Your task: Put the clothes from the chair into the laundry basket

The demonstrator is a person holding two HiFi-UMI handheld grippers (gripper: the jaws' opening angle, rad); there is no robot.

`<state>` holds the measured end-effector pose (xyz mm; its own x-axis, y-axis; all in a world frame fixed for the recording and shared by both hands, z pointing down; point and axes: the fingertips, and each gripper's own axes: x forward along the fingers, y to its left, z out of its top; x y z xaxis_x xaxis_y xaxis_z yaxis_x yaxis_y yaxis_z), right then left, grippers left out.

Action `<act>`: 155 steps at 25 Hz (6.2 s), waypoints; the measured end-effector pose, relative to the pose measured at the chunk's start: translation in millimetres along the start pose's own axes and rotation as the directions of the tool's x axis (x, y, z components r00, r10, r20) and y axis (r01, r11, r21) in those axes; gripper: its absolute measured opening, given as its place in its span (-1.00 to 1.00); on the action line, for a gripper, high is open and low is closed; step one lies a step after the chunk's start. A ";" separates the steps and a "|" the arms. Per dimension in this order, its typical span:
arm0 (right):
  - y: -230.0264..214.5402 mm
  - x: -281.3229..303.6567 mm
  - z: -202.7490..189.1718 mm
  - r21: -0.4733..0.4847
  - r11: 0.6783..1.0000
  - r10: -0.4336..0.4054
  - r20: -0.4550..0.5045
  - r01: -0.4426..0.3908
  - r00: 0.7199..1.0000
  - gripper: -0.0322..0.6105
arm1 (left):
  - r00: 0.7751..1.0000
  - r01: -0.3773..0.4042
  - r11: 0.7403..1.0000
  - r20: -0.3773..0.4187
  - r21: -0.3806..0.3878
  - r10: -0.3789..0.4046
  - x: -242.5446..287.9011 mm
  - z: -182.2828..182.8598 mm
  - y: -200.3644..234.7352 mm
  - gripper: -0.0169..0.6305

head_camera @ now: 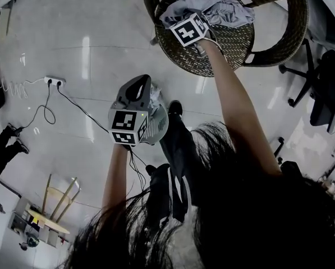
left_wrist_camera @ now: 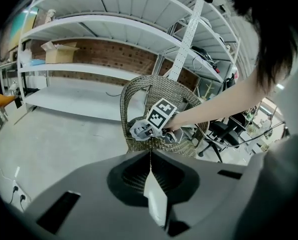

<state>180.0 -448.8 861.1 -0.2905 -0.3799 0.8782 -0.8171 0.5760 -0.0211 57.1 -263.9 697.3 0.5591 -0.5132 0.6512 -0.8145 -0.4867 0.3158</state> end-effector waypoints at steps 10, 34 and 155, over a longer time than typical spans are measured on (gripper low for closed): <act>-4.6 -11.1 -24.9 -0.011 0.999 -0.038 -0.078 0.037 0.996 -0.65 | 1.000 -0.008 1.000 -0.007 -0.011 0.008 -9.1 -8.0 -5.5 -0.89; 6.4 -302.0 36.5 0.340 0.927 0.014 0.390 -0.158 0.921 -0.69 | 0.992 -0.021 1.000 0.124 0.020 0.018 -120.0 67.4 -77.9 -0.89; 487.3 -251.1 -89.7 0.275 0.891 0.325 0.171 -0.362 0.930 -0.15 | 0.986 -0.076 0.985 0.137 -0.157 0.098 -364.1 -165.0 32.8 -0.89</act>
<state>-100.6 -7.8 673.1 -0.6209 -0.2902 0.7282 -0.7598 0.4513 -0.4680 -198.8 23.6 584.4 0.4926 -0.6505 0.5781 -0.8688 -0.3289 0.3702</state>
